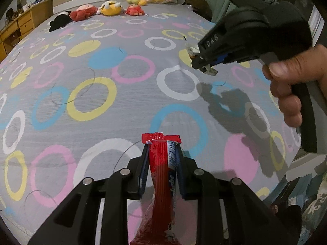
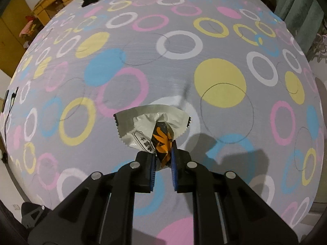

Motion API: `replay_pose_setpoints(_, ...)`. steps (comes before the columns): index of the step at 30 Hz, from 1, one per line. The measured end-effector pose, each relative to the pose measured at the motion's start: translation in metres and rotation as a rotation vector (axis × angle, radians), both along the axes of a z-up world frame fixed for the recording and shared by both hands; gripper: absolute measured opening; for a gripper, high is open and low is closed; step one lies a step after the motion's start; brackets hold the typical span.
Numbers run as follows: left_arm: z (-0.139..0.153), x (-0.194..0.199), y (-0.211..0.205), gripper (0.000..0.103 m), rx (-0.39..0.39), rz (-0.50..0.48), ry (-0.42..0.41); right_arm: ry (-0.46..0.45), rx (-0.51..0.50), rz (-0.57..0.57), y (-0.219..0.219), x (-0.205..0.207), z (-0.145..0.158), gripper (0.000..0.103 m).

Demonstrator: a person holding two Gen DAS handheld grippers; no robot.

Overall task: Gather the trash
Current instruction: 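Lift the red wrapper and white sachet off the bed over the trash bag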

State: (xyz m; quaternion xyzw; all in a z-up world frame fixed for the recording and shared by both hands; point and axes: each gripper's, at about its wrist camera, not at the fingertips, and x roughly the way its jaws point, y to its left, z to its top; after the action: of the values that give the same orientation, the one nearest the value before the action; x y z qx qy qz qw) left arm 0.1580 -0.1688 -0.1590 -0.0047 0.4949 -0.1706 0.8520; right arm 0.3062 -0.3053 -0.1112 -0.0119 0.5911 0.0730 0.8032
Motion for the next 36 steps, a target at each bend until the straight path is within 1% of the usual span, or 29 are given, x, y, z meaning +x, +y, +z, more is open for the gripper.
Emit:
replay_pose_setpoints(7, 0.007, -0.017, 0.011, 0.024, -0.01, 0.004, -0.007, -0.062, 0.022, 0.025, 0.013, -0.041, 0.024, 0.013)
replay_pose_setpoints(9, 0.009, -0.022, 0.013, 0.024, -0.01, 0.005, -0.01, -0.082, 0.012, 0.036, 0.016, -0.054, 0.03, 0.013)
replay_pose_setpoints(13, 0.015, -0.031, 0.017, 0.024, -0.009, 0.007, -0.02, -0.11, 0.033, 0.038, 0.02, -0.078, 0.042, 0.013)
replay_pose_setpoints(16, 0.022, -0.04, 0.02, 0.024, -0.006, 0.013, -0.028, -0.138, 0.05, 0.048, 0.024, -0.101, 0.053, 0.013)
replay_pose_setpoints(18, 0.026, -0.045, 0.023, 0.024, -0.006, 0.022, -0.027, -0.169, 0.037, 0.054, 0.028, -0.117, 0.061, 0.013)
replay_pose_setpoints(20, 0.03, -0.053, 0.024, 0.024, -0.006, 0.02, -0.03, -0.192, 0.054, 0.055, 0.029, -0.134, 0.068, 0.013)
replay_pose_setpoints(24, 0.037, -0.075, 0.027, 0.024, 0.019, 0.009, -0.053, -0.243, 0.066, 0.051, 0.031, -0.171, 0.081, 0.013)
replay_pose_setpoints(27, 0.038, -0.091, 0.031, 0.024, 0.017, 0.006, -0.056, -0.26, 0.086, 0.041, 0.03, -0.195, 0.086, 0.013)
replay_pose_setpoints(36, 0.033, -0.143, 0.036, 0.024, 0.048, -0.046, -0.063, -0.316, 0.05, 0.038, 0.038, -0.267, 0.085, 0.013)
